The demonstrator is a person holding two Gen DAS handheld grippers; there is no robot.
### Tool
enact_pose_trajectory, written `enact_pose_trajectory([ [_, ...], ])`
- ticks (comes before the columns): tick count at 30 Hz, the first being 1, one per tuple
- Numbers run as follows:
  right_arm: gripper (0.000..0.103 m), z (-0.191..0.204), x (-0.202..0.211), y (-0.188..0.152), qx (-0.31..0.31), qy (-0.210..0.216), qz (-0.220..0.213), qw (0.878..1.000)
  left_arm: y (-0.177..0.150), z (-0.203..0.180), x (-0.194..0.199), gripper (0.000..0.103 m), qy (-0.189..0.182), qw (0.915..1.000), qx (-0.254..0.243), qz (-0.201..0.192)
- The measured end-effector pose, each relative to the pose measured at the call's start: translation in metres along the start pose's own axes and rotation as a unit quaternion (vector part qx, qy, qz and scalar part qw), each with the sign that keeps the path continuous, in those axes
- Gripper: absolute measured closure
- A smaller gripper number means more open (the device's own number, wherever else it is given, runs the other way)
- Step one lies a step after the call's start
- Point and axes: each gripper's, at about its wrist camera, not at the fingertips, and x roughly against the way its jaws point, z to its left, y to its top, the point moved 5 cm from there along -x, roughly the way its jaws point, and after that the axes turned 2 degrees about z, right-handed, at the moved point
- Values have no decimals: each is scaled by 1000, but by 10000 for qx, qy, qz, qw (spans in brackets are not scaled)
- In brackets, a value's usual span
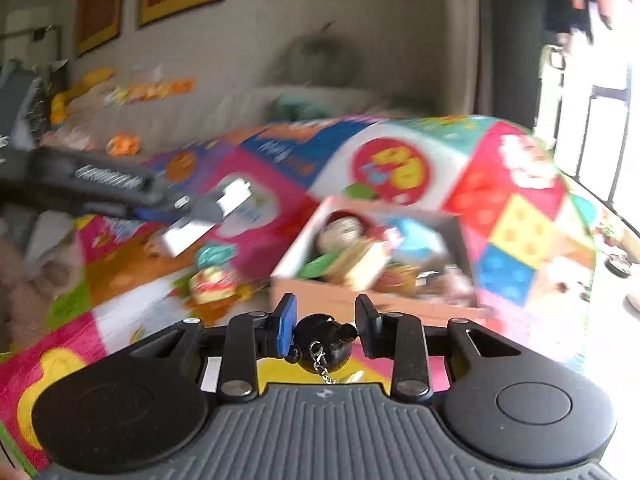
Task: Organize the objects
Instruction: 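Grasp the black ball keychain with the right tool while the left tool carries the charger, then lower the charger and keychain into the pink box and open both tools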
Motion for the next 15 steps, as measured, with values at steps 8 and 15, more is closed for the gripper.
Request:
enact_pose_trajectory([
  [8, 72, -50, 1, -10, -541, -430, -36, 9976, -8, -5, -97, 52, 299, 9977, 448, 404],
  [15, 72, -69, -5, 5, -739, -608, -183, 9952, 4, 14, -59, 52, 183, 9979, 613, -84],
])
